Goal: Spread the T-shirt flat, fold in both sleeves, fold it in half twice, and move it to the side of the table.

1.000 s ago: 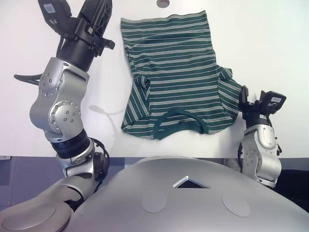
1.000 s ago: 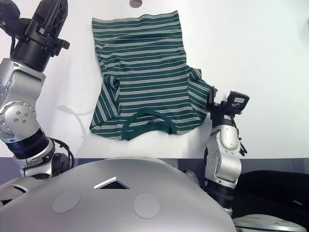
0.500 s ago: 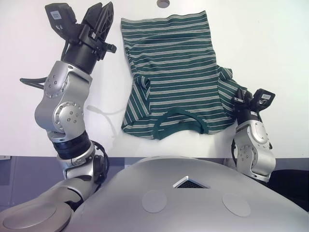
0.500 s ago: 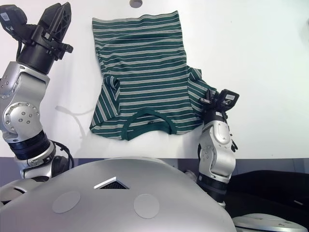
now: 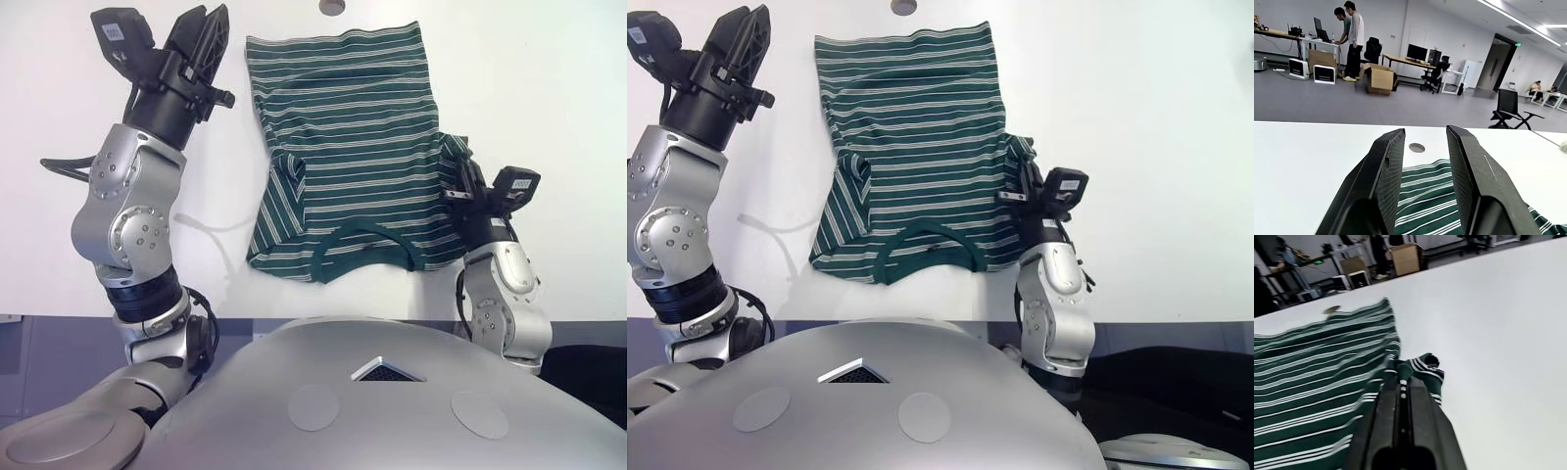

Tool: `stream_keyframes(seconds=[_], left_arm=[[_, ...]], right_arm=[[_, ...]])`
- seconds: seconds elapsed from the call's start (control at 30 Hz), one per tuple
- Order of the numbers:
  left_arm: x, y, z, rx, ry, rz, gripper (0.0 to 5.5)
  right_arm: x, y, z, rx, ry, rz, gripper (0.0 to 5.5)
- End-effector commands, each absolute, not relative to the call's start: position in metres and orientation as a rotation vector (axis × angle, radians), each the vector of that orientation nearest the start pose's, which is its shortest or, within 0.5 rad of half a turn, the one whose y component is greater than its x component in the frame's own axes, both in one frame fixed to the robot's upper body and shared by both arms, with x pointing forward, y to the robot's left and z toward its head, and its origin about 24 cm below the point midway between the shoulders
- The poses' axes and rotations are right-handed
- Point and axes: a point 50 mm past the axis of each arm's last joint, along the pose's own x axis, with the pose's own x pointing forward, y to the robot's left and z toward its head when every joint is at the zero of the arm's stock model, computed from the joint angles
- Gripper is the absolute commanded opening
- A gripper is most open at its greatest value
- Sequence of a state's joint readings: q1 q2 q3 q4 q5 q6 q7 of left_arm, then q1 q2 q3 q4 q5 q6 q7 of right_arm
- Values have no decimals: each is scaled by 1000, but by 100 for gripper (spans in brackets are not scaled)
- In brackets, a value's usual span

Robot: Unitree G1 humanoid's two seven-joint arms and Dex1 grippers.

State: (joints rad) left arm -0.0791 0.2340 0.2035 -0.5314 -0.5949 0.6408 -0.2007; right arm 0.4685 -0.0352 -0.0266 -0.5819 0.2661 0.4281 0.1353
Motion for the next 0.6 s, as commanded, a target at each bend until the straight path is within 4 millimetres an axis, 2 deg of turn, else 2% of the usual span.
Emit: stream_keyframes(seconds=[0.03, 0.13, 0.27, 0.3, 0.33, 0.4, 0.53, 0.57, 0.6], left_arm=[[244, 177, 137, -248, -19, -363, 156], [246, 178, 137, -235, -21, -367, 156], [245, 179, 136, -232, -20, -369, 156], [245, 179, 136, -232, -20, -371, 156], [246, 179, 136, -228, -22, -373, 156], [245, 178, 136, -220, -22, -389, 156], [246, 176, 141, -182, -24, -492, 156], [248, 178, 143, -117, -29, -529, 173], [248, 183, 145, 39, -43, -586, 187]], right_arm=[[160, -152, 55, 199, 280, 215, 2], [156, -139, 44, 196, 413, 330, 2], [156, -135, 41, 207, 450, 368, 2], [156, -134, 42, 215, 445, 375, 34], [157, -133, 44, 227, 432, 388, 40], [159, -131, 51, 282, 396, 428, 88], [174, -129, 75, 392, 295, 530, 156], [179, -132, 81, 374, 267, 553, 175], [183, -141, 88, 243, 217, 589, 178]])
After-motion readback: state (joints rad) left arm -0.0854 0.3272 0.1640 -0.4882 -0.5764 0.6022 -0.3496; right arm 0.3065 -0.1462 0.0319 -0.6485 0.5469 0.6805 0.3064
